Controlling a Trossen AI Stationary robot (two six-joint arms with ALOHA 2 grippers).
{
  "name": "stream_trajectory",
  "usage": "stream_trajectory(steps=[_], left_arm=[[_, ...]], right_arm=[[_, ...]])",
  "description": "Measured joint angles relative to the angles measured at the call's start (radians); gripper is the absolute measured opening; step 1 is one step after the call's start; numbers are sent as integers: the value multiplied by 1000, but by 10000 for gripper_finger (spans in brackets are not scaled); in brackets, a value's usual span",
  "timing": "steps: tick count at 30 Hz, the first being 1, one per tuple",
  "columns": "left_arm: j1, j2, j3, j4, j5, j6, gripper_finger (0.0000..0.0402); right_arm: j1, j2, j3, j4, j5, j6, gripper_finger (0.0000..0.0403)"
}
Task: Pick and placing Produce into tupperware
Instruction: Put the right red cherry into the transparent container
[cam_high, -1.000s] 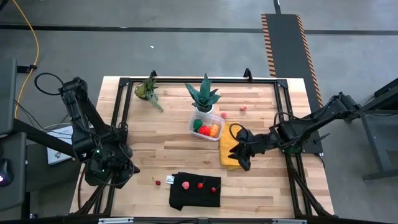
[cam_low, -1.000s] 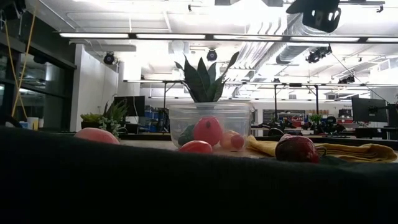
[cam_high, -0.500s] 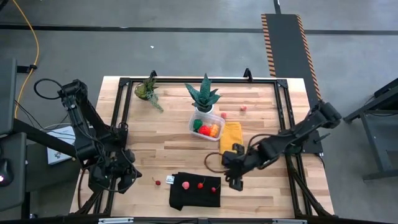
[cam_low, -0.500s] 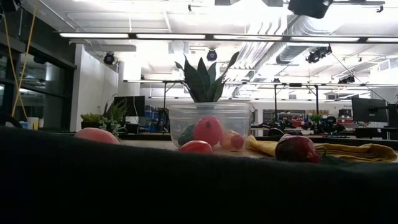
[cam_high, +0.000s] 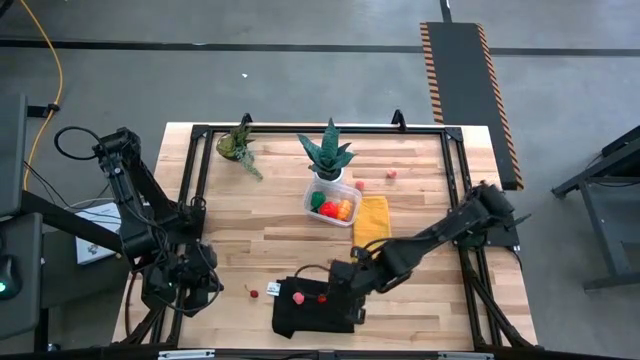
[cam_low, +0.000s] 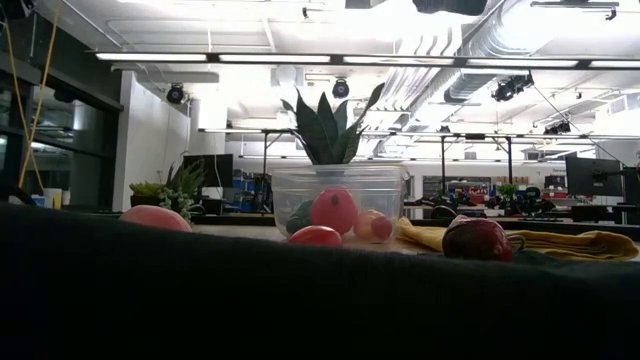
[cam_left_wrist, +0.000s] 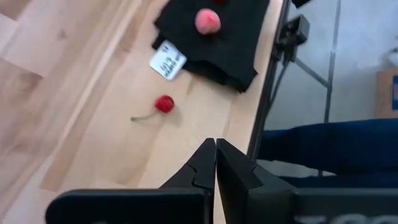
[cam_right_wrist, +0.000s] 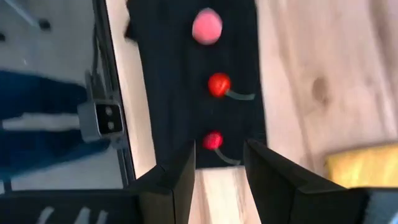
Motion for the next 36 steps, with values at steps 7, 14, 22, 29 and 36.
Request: stream_trajectory(steps=[7, 14, 22, 29, 36], left_arm=[[0, 0, 0, 46, 60, 74, 5], [0, 0, 0, 47, 61, 126, 6], [0, 0, 0, 47, 60, 167, 5], [0, 0, 0, 45, 65, 174, 5], [0, 0, 0, 37, 65, 174, 5]], right_arm=[[11, 150, 168, -112, -51, 42, 129], [32, 185, 149, -98, -37, 109, 129], [46, 185, 40, -3, -36, 179, 135], [45, 185, 2, 53, -22, 183, 189], [52, 184, 3, 63, 3, 118, 206]])
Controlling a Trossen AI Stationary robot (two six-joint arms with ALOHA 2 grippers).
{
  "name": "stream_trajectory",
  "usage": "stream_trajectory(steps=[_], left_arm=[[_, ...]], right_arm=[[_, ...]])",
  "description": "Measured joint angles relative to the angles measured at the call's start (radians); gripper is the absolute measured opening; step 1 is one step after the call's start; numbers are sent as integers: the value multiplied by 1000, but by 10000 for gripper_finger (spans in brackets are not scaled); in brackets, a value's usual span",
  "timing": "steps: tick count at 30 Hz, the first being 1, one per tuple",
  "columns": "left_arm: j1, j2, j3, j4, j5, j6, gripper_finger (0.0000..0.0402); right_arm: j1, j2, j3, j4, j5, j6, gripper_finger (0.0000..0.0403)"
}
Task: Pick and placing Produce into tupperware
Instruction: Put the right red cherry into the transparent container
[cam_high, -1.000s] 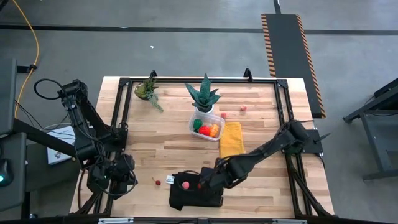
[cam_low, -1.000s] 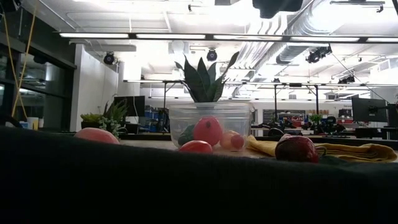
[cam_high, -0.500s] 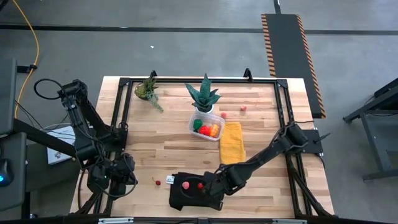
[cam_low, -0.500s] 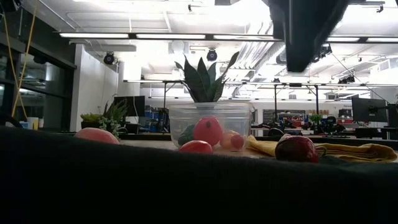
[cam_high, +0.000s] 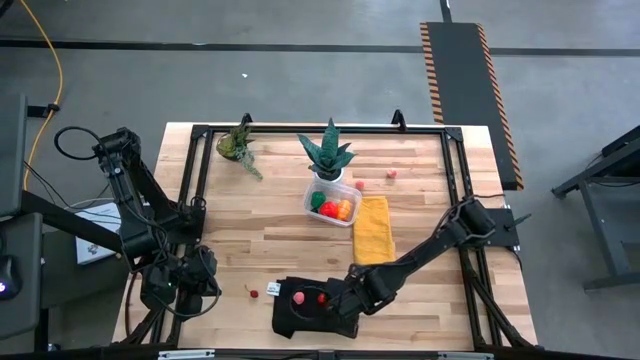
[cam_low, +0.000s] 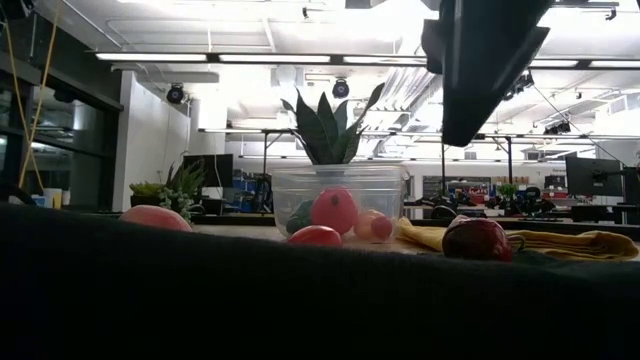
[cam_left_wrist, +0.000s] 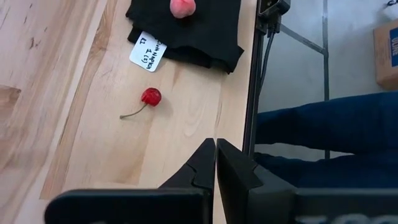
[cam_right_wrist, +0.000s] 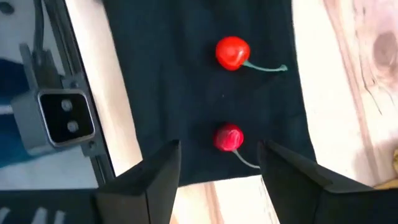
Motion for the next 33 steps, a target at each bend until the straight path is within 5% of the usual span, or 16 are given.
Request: stream_trajectory(steps=[33], left_arm=[[0, 0, 0, -14, -12, -5, 5]], right_arm=[[-5, 42, -80, 104, -9, -44, 206]])
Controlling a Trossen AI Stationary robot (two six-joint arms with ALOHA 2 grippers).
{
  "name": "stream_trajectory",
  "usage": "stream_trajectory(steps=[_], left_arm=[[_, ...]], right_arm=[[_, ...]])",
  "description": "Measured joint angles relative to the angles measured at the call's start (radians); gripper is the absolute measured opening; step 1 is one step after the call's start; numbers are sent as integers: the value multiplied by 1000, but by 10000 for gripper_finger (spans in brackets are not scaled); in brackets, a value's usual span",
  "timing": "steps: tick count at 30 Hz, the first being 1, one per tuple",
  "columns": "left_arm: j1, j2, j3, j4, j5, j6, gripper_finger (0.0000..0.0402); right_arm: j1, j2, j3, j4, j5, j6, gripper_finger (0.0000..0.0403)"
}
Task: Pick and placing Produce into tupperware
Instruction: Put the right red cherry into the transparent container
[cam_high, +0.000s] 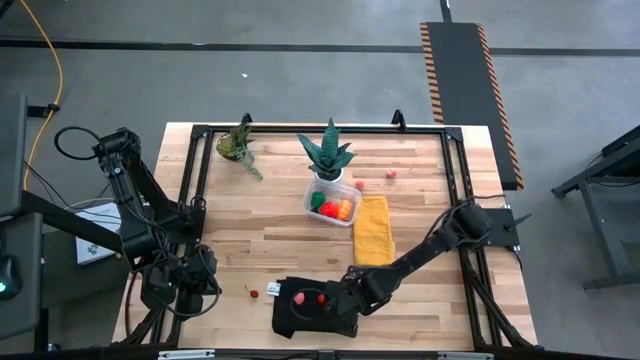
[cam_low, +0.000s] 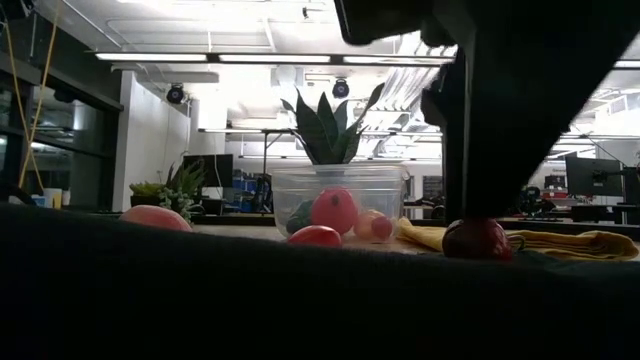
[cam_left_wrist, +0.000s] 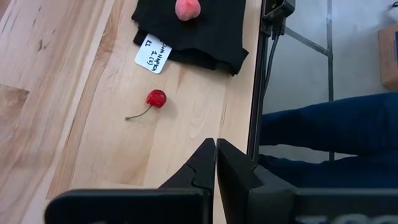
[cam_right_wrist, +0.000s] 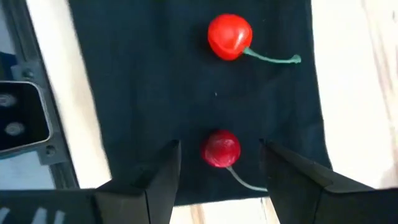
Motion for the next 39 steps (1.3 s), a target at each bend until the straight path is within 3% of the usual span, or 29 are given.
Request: stream_trajectory(steps=[18, 39], left_arm=[[0, 0, 0, 2, 0, -7, 6], [0, 0, 0, 2, 0, -10, 5]], right_arm=[[14, 51, 0, 6, -22, 49, 197], [14, 50, 4, 22, -34, 64, 90]])
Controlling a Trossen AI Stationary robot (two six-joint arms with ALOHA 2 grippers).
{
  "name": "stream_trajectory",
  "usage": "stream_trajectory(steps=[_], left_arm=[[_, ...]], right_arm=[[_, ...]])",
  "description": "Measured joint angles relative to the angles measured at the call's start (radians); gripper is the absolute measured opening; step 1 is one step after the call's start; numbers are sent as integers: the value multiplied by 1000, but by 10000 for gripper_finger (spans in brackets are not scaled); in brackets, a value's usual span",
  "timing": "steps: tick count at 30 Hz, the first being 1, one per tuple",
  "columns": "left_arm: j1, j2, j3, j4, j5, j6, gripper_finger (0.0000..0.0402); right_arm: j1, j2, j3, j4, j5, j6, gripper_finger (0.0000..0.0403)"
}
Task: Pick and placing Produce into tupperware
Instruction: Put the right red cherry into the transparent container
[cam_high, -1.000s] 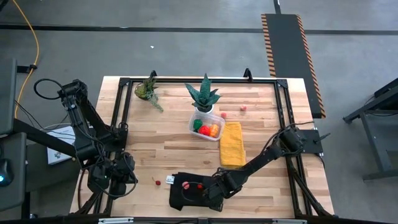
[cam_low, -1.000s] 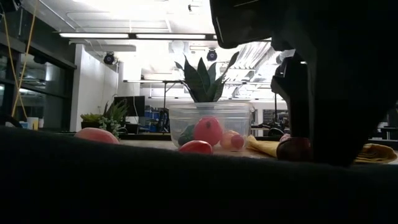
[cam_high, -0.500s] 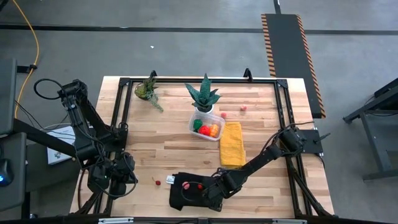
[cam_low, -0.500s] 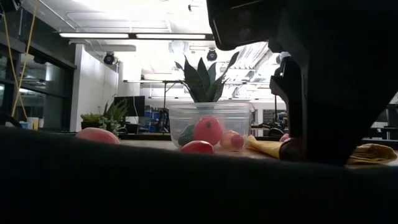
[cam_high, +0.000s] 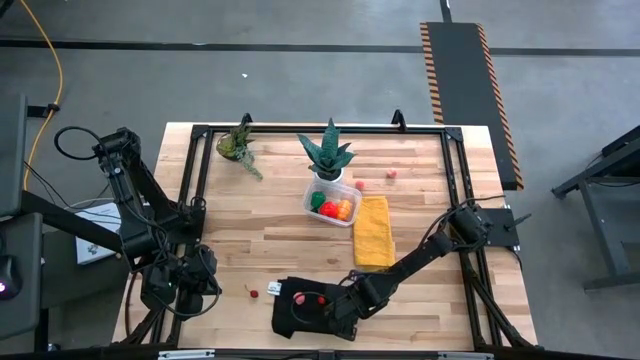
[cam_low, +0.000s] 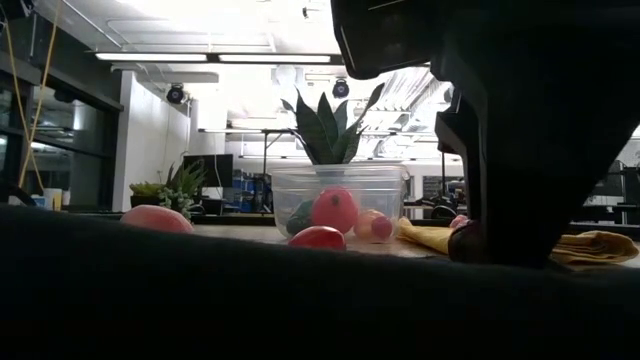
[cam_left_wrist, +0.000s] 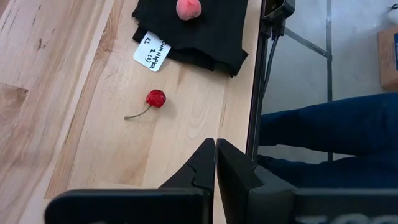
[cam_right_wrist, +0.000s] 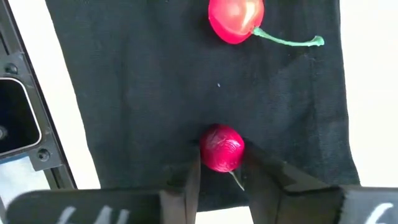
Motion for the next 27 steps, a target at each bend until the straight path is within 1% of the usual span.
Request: stream_trajectory(steps=[4, 8, 17, 22, 27], left_arm=[[0, 0, 0, 0, 0, 0, 5], [0, 0, 0, 0, 0, 2, 5], [0, 0, 0, -2, -5, 5, 5], [0, 0, 0, -2, -8, 6, 5], [0, 0, 0, -2, -8, 6, 5]], right_arm=[[-1, -1, 0, 1, -11, 11, 73], [-1, -8, 0, 1, -12, 28, 69], [-34, -111, 0, -6, 13, 27, 67], [-62, -189, 0, -7, 70, 9, 67], [-98, -256, 1, -7, 157, -7, 67]])
